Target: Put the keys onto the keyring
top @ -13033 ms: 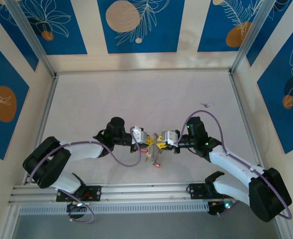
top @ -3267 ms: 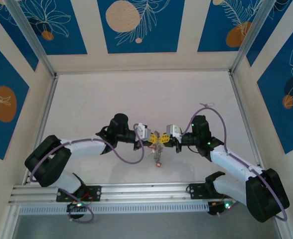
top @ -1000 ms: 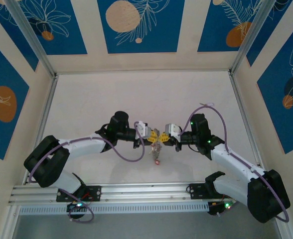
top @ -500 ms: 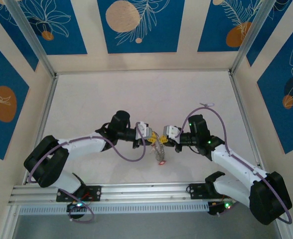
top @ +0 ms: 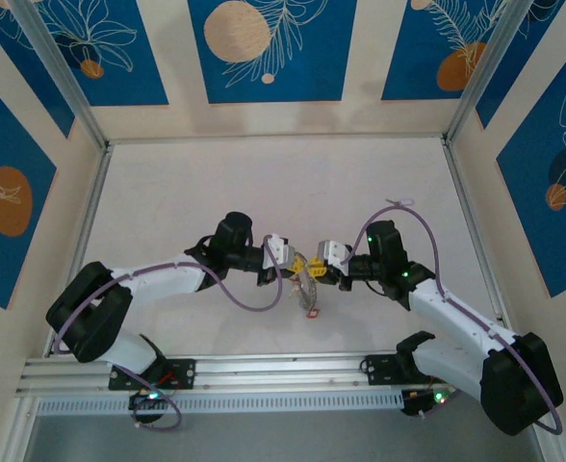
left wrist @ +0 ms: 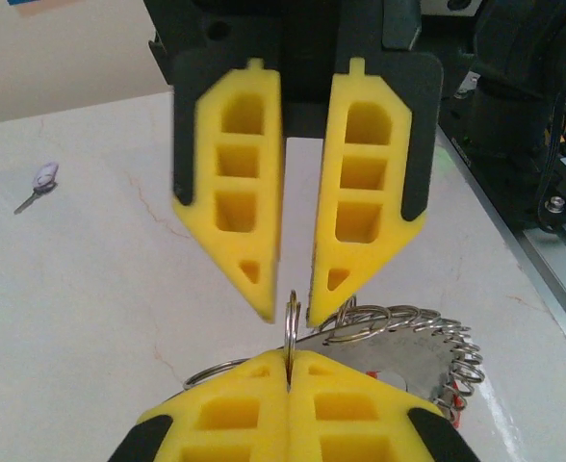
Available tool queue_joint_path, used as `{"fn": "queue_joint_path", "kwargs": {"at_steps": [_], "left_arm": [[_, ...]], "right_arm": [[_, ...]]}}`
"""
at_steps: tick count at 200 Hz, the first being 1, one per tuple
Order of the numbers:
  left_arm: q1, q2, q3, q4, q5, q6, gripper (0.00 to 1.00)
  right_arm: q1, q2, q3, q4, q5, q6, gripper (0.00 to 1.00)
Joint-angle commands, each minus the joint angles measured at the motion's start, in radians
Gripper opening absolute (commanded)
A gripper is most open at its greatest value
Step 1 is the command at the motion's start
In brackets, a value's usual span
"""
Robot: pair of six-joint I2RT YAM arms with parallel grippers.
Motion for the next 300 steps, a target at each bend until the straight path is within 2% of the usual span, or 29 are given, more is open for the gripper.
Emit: {"fn": "queue_joint_path", "kwargs": {"at_steps": [1, 45, 79, 91, 104, 119, 128, 156, 172, 203, 264, 300], "left_arm": [[-0.003, -0.022, -0.011, 0.065, 0.054, -0.006, 0.00], [0.009, -0.033, -0.032, 0.123, 0.058, -0.040, 0.00], [0.010, -0.027, -0.034, 0.113, 0.042, -0.036, 0.00], [0.010, -0.028, -0.038, 0.113, 0.038, -0.039, 0.00], [0.011, -0.030, -0.043, 0.112, 0.034, -0.041, 0.00], [0.011, -0.028, -0.046, 0.115, 0.030, -0.044, 0.00], [0.011, -0.027, -0.046, 0.116, 0.028, -0.047, 0.00], [0.011, -0.025, -0.053, 0.122, 0.024, -0.053, 0.00], [0.012, -0.030, -0.055, 0.120, 0.021, -0.055, 0.00], [0.011, -0.043, -0.066, 0.115, 0.008, -0.055, 0.00], [0.013, -0.036, -0.087, 0.152, -0.004, -0.087, 0.00], [0.014, -0.025, -0.079, 0.154, 0.000, -0.088, 0.00]], "right_arm": [[-0.017, -0.016, -0.036, 0.143, -0.112, 0.082, 0.26], [-0.041, 0.006, -0.040, 0.143, -0.142, 0.108, 0.22], [-0.111, -0.022, -0.081, 0.319, -0.086, 0.304, 0.33], [-0.127, -0.044, -0.096, 0.377, 0.019, 0.403, 0.39], [-0.137, -0.062, -0.099, 0.401, 0.187, 0.503, 0.45], [-0.162, -0.053, -0.067, 0.361, 0.426, 0.665, 0.56], [-0.195, -0.029, -0.029, 0.303, 0.541, 0.766, 0.57], [-0.339, 0.135, 0.137, 0.081, 0.702, 1.037, 0.55], [-0.431, 0.266, 0.244, -0.017, 0.701, 1.139, 0.54], [-0.520, 0.488, 0.409, -0.049, 0.701, 1.159, 0.55], [-0.547, 0.816, 0.739, -0.275, 0.766, 0.992, 0.54], [-0.557, 0.926, 0.838, -0.390, 0.808, 0.888, 0.44]]}}
